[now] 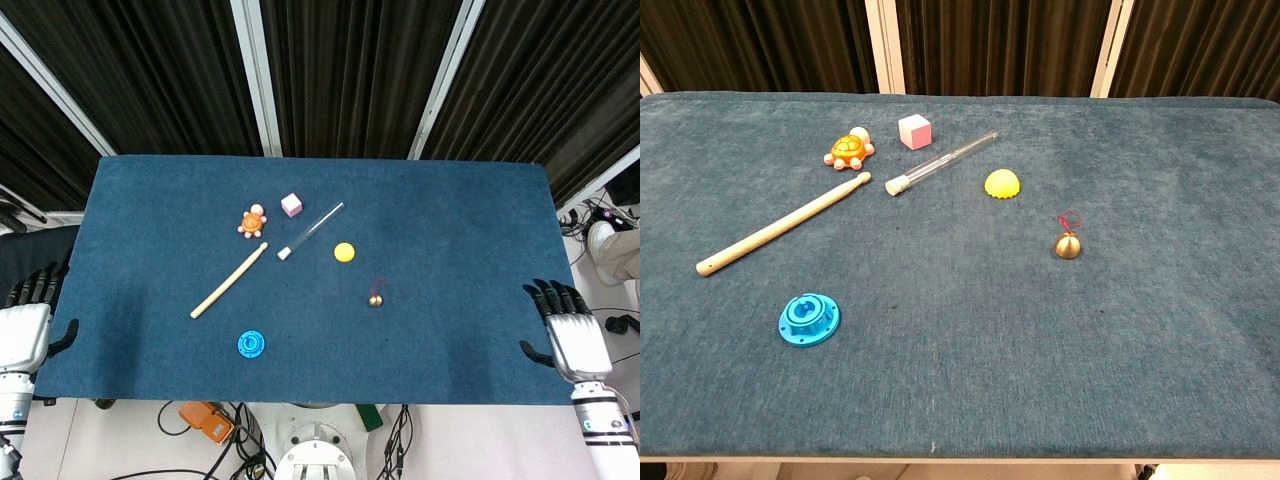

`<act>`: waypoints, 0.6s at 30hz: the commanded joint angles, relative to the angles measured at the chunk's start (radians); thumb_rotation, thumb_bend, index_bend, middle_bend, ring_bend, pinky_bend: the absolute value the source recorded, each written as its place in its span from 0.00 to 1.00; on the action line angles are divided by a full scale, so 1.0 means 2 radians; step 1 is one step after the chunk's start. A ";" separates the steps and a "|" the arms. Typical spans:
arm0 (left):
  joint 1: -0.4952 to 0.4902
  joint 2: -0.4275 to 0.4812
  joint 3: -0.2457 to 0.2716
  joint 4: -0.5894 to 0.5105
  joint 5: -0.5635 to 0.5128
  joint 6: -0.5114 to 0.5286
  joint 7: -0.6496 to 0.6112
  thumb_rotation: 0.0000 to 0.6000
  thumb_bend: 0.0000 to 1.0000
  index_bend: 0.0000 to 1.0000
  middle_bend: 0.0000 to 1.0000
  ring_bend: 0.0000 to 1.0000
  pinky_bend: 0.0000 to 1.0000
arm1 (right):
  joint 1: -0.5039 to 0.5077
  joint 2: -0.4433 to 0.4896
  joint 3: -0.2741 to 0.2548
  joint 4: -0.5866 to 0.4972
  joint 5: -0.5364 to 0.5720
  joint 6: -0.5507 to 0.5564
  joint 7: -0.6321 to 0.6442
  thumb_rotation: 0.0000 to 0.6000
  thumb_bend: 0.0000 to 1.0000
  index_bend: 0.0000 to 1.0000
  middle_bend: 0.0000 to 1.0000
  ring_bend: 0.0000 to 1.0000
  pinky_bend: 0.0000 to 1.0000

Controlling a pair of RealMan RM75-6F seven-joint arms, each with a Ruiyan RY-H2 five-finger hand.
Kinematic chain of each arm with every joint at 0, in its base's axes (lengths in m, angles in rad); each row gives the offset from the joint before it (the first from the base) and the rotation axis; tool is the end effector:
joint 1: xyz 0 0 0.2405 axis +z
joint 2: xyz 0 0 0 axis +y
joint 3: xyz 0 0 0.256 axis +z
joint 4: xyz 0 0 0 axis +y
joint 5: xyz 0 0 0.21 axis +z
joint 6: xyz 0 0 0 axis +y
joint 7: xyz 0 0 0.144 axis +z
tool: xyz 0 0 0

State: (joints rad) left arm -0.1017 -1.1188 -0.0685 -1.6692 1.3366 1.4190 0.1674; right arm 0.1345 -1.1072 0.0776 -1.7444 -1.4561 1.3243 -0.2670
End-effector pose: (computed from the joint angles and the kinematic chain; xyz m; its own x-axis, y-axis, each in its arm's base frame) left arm -0.3198 0.1876 0.1553 0.4710 0.0686 0.8795 0.8712 0.1207 -0.4759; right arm -0.2854 -0.1973 0.1349 0.5215 -0.1198 0.8448 -0.8532 -0.0621 0.5178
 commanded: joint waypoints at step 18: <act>-0.002 0.002 0.002 0.002 0.001 -0.006 -0.002 1.00 0.37 0.06 0.00 0.02 0.10 | 0.197 -0.133 0.051 0.020 0.114 -0.190 -0.137 1.00 0.32 0.43 0.17 0.14 0.15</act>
State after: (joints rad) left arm -0.1053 -1.1152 -0.0646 -1.6653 1.3384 1.4076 0.1643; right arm 0.5153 -1.3616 0.1801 -1.7154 -1.2398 0.9554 -0.5338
